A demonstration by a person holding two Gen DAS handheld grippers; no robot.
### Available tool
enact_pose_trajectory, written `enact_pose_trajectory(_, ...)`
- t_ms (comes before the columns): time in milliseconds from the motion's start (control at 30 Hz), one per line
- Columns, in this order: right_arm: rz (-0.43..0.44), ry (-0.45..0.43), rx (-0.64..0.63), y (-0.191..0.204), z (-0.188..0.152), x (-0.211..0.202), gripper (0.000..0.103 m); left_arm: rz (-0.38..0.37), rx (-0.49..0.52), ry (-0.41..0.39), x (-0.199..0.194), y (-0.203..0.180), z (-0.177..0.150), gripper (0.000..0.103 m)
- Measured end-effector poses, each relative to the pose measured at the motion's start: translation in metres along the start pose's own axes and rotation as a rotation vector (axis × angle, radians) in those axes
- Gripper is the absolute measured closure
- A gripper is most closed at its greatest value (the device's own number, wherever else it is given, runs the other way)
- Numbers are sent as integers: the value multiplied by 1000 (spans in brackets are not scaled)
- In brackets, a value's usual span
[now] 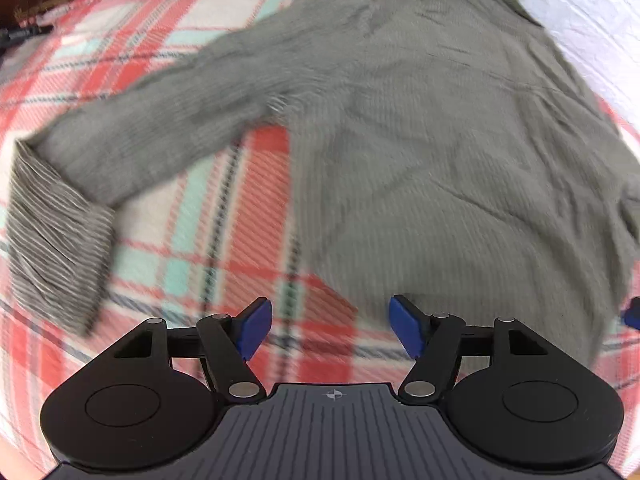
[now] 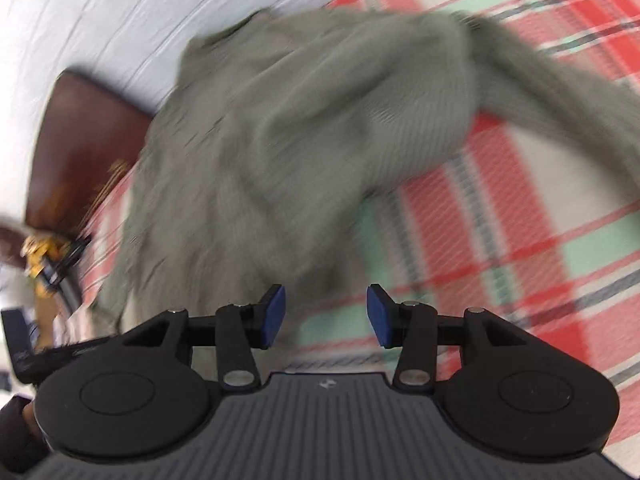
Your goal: Fold clothes
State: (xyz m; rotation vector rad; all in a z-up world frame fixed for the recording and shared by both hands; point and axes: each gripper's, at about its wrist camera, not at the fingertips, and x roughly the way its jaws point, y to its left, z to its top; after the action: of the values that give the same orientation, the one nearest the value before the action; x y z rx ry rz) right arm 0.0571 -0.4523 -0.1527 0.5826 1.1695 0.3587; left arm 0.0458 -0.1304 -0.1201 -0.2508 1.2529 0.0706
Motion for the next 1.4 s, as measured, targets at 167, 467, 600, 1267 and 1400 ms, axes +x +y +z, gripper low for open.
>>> enact_pose_trajectory(167, 49, 32, 12, 13, -9, 17, 44, -55, -22, 4, 4, -11, -9, 23)
enact_pose_trajectory(467, 102, 39, -8, 37, -11, 24, 92, -64, -24, -55, -12, -16, -11, 96)
enact_pose_trajectory(600, 172, -8, -62, 52, -3, -5, 94, -53, -18, -92, -24, -17, -9, 100)
enact_pose_trajectory(1267, 108, -133, -238, 116, 126, 11, 95, 19, -15, -241, -18, -35, 103, 99)
enact_pose_trajectory(1400, 28, -102, -246, 117, 149, 45, 95, 32, -13, -225, -3, -35, 128, 93)
